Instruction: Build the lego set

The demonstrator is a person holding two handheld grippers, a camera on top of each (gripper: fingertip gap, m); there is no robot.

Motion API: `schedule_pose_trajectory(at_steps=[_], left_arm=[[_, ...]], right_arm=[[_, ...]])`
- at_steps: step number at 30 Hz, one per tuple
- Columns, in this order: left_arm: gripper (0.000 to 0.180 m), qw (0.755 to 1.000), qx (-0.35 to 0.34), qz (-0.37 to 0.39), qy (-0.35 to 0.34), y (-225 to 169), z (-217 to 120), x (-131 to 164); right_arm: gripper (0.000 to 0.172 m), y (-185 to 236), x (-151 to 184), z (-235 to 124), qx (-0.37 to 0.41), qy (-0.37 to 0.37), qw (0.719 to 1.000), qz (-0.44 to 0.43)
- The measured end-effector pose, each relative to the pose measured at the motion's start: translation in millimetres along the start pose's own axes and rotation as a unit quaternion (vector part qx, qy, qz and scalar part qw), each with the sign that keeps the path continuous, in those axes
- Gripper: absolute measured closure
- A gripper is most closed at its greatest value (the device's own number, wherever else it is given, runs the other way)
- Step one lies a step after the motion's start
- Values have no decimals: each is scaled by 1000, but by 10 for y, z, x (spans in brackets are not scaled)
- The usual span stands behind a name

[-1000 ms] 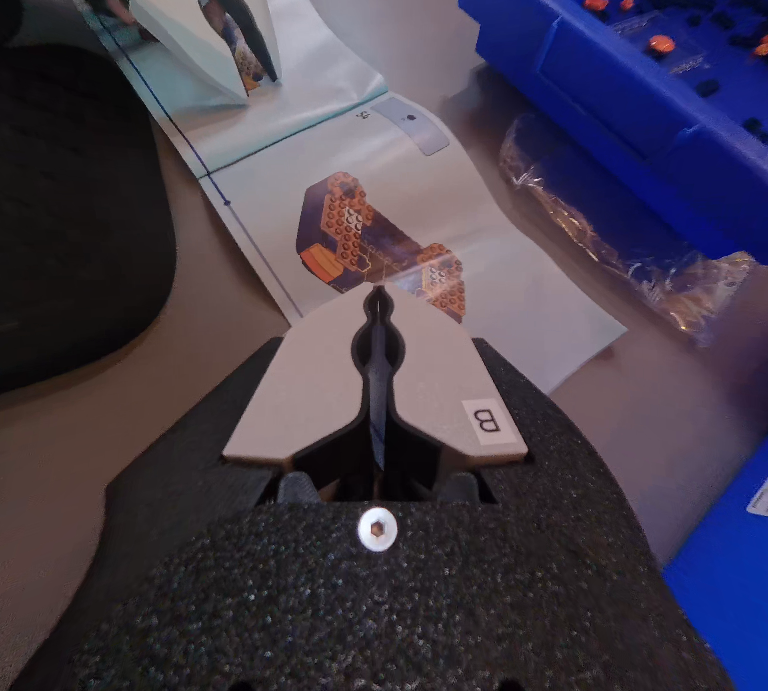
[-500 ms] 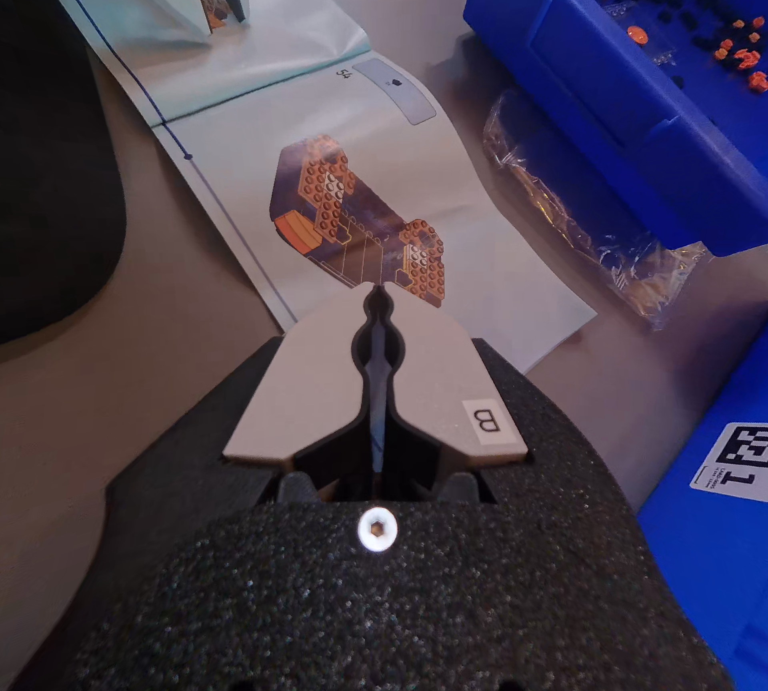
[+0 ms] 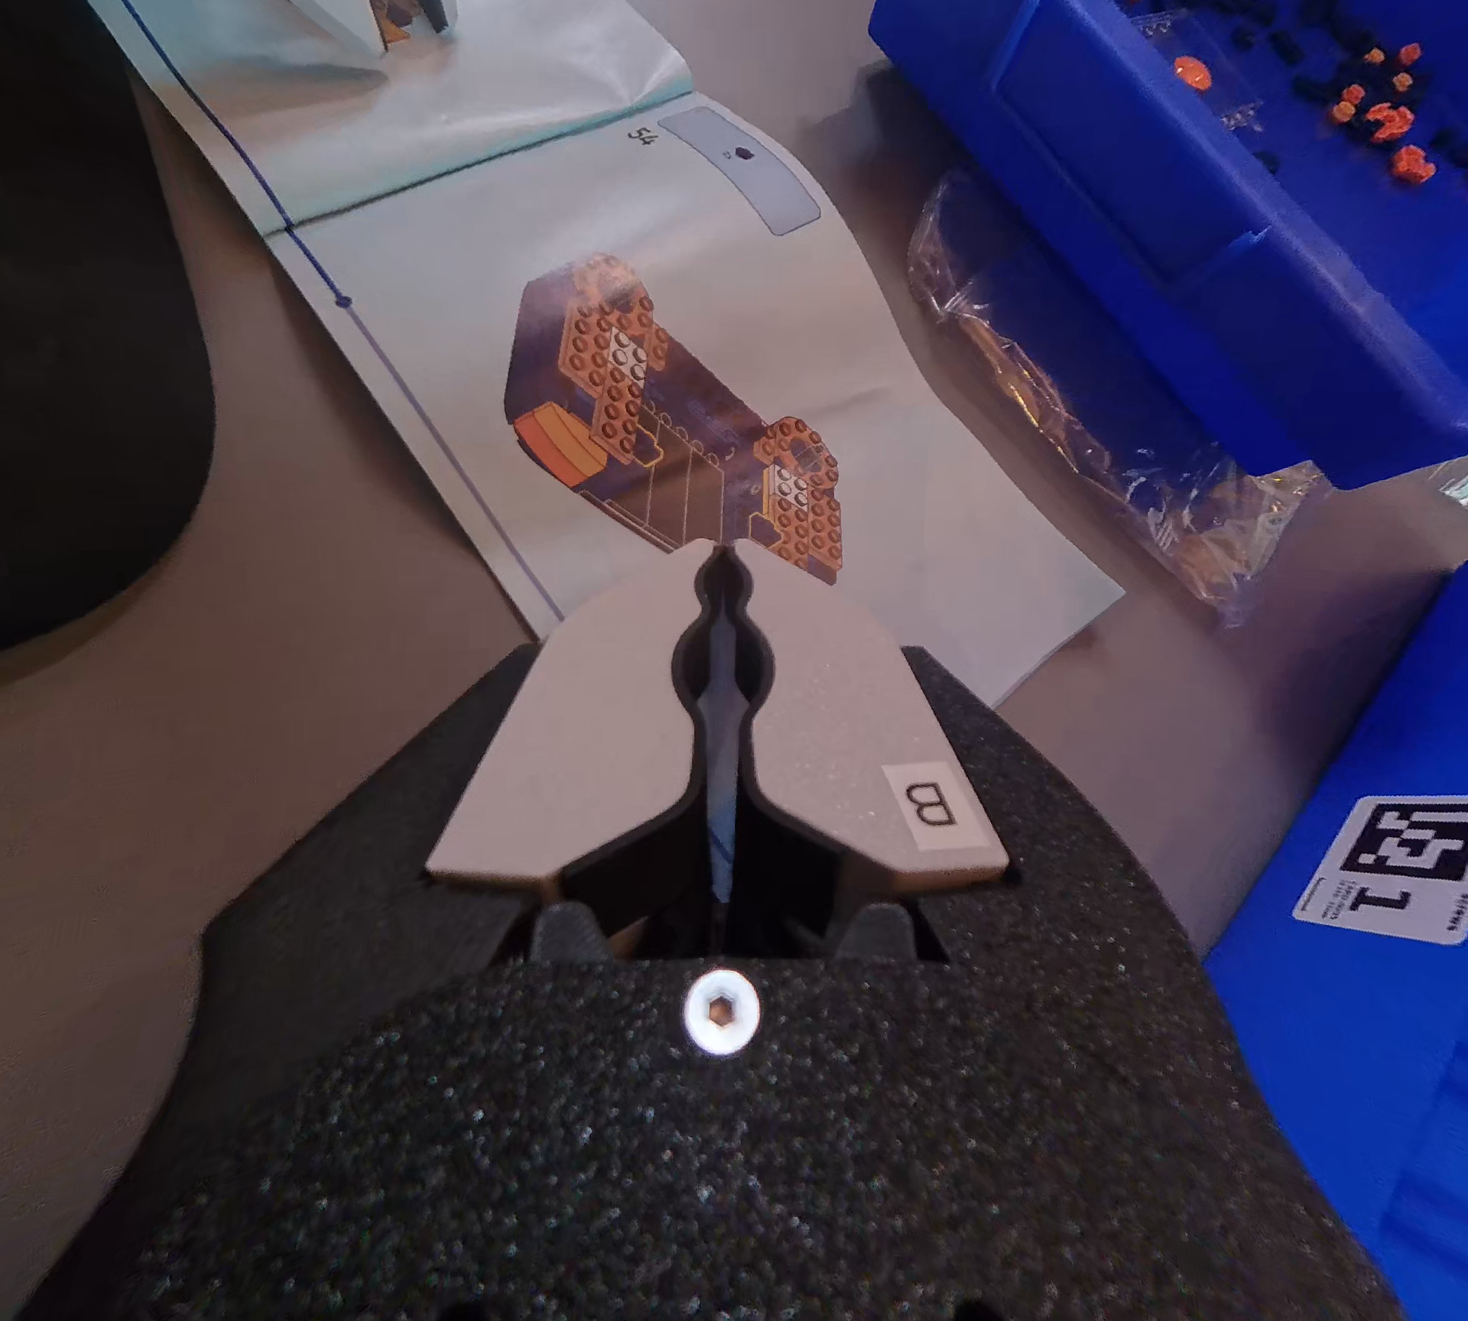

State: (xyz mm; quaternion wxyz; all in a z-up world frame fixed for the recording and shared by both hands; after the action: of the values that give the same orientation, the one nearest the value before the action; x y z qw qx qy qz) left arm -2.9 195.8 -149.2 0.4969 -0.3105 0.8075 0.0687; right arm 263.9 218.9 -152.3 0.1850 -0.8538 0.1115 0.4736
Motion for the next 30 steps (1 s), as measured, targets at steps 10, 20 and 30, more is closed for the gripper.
schedule_pose_trajectory(at_steps=[10, 20, 30], left_arm=[[161, 1000, 2, -4, 0, 3, -1, -1], [161, 1000, 0, -1, 0, -3, 0, -1], [161, 1000, -3, 2, 0, -9, -1, 1]], right_arm=[[172, 13, 2, 0, 19, 1, 1000, -23], [172, 15, 15, -2, 35, 3, 998, -45], [172, 8, 25, -4, 43, 4, 998, -53]])
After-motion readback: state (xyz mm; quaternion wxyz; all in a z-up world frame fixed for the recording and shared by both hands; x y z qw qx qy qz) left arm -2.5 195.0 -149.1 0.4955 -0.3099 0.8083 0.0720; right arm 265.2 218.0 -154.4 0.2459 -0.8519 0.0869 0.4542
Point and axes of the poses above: each gripper's, where its closed fingertips meet, z out along the fingers, x out of its underside, y = z × x across the jaws, the point moved 9 cm from there along -z, back along the fingers, and after that the axes turned 11 degrees about -y, right-handed, at the moved point
